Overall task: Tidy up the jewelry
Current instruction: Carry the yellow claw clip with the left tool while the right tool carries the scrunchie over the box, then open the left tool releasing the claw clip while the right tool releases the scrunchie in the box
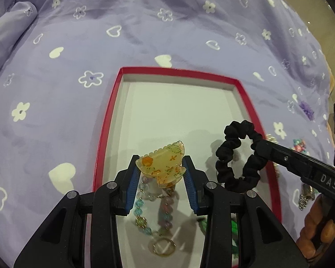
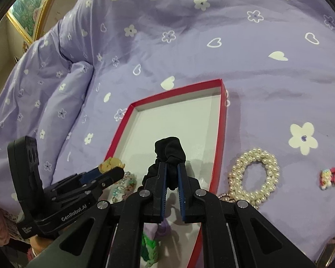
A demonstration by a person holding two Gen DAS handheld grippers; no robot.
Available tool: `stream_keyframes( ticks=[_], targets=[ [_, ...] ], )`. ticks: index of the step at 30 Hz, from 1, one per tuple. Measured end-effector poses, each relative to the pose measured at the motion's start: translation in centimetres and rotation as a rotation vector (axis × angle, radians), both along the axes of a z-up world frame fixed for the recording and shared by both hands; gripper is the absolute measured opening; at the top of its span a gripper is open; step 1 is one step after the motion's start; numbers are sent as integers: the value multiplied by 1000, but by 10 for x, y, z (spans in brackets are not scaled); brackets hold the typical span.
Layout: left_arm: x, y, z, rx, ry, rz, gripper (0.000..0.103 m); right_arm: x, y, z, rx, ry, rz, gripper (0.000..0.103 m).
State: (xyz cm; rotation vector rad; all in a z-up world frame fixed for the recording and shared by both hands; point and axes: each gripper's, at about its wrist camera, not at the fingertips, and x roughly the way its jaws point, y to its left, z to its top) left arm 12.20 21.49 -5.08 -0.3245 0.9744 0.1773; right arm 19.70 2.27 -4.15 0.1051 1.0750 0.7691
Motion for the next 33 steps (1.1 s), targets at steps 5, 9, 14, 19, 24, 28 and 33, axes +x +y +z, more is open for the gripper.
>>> stream_keyframes(
  ticks=[5, 9, 14, 19, 24, 28, 33],
  targets=[
    [9, 2, -13, 0, 37, 1, 36, 4, 10, -11, -56, 4, 15, 9],
    [14, -1, -16, 17, 53, -6, 36, 5, 14, -16, -94, 6, 24, 9],
    [19, -7, -17, 50, 67, -21, 38, 6, 19, -19, -134, -1, 37, 11],
    [19, -9, -18, 74, 72, -31, 38, 7, 22, -19, -148, -1, 49, 14],
    [20, -9, -17, 73, 72, -31, 38, 7, 22, -18, -147, 4, 51, 14],
    [20, -9, -17, 66, 72, -33, 39, 7, 22, -18, -145, 6, 52, 17],
    [20, -9, -16, 66, 76, -30, 40, 5, 21, -17, -127, 12, 53, 22]
  ],
)
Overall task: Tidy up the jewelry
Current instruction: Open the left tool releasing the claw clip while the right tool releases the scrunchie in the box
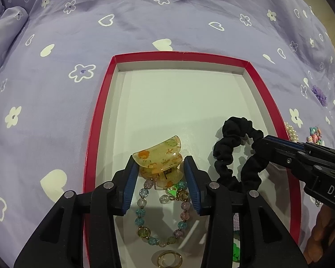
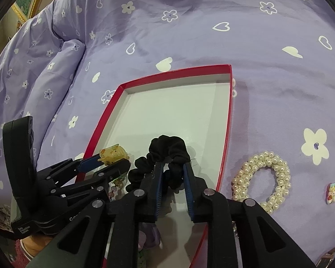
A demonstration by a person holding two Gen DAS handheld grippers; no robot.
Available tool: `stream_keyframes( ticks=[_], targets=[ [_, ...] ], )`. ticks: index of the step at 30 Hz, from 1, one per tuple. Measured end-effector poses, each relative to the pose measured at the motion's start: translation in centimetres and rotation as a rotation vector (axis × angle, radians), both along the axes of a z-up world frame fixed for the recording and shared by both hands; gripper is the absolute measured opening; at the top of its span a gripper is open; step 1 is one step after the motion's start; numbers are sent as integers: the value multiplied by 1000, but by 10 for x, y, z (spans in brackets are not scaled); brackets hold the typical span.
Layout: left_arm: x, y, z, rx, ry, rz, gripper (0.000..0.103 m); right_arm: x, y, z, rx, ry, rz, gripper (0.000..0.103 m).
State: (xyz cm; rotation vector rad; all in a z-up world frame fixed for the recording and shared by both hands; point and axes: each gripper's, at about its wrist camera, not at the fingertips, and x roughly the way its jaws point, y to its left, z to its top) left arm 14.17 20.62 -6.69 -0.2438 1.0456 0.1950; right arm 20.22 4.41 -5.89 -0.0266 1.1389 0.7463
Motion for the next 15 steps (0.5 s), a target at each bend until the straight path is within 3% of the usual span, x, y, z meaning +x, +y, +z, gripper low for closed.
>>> stream_keyframes(
  ticks=[10, 15],
  targets=[
    [-8, 1, 4, -3, -10, 17, 47, -7, -11, 12, 39, -4, -17, 33],
    [-25, 1, 21, -19, -59, 47, 54, -15, -23, 30, 78, -20, -28, 36]
  ],
)
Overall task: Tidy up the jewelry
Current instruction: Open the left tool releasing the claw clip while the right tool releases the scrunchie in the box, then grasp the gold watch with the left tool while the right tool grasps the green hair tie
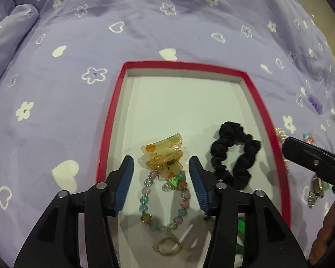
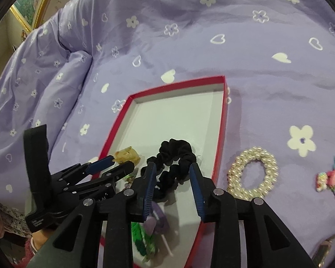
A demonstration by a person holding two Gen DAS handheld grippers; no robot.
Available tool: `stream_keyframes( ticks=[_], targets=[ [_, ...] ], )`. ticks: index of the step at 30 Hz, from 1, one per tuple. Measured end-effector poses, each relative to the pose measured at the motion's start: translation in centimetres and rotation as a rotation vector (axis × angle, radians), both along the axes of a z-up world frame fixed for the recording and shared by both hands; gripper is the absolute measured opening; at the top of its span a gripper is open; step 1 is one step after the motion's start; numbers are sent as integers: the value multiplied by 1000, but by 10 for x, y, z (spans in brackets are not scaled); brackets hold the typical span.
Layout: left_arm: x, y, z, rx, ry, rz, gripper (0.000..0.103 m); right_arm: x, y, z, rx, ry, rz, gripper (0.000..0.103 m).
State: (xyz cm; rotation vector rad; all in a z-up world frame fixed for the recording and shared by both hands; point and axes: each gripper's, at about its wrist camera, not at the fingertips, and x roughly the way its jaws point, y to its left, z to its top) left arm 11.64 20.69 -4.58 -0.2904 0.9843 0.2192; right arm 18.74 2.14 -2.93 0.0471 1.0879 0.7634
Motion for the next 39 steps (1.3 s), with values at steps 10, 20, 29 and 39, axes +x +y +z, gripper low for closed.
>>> stream_keyframes(
  ticks=[10, 20, 29, 39],
  targets=[
    [-30, -20, 32, -56, -91, -2, 58, -17, -59, 37, 49, -74, -77, 41],
    [-34, -68, 56, -68, -132, -112, 60, -34, -134, 50, 40, -114, -191, 43],
    [-28, -116, 62, -71, -134, -220, 60, -48, -205, 47, 15, -111, -314, 43],
    [-17, -168, 57, -82, -99, -344, 60, -57, -267, 41, -24, -122, -437, 43]
  ],
)
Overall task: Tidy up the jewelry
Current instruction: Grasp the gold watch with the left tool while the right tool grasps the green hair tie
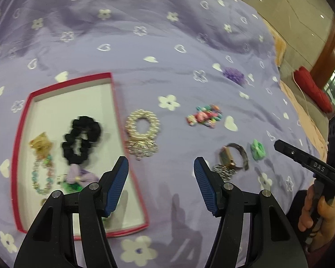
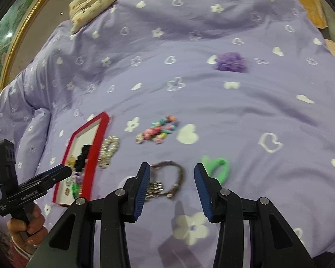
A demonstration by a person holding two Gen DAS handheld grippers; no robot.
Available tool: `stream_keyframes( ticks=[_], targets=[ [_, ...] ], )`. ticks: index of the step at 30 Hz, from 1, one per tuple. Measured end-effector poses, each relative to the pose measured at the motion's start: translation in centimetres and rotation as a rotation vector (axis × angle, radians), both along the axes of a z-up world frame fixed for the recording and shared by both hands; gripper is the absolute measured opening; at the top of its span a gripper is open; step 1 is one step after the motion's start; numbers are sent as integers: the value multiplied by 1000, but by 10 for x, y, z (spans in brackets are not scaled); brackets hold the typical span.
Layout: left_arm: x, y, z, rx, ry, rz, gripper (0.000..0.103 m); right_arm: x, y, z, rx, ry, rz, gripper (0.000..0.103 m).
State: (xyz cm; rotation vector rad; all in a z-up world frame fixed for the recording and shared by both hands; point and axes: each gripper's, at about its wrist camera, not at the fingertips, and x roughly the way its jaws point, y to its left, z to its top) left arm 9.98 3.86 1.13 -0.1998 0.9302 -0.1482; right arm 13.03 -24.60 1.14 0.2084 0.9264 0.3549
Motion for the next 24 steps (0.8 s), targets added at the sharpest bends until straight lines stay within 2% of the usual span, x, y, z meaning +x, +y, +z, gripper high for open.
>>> stream_keyframes(
  ticks=[9, 24],
  targets=[
    [18, -48, -7, -7, 26, -89, 60, 3, -32, -17, -44, 29, -49, 43],
    [56, -101, -42, 15, 102, -183, 60, 23, -26, -40, -96, 70, -36, 43]
  ],
)
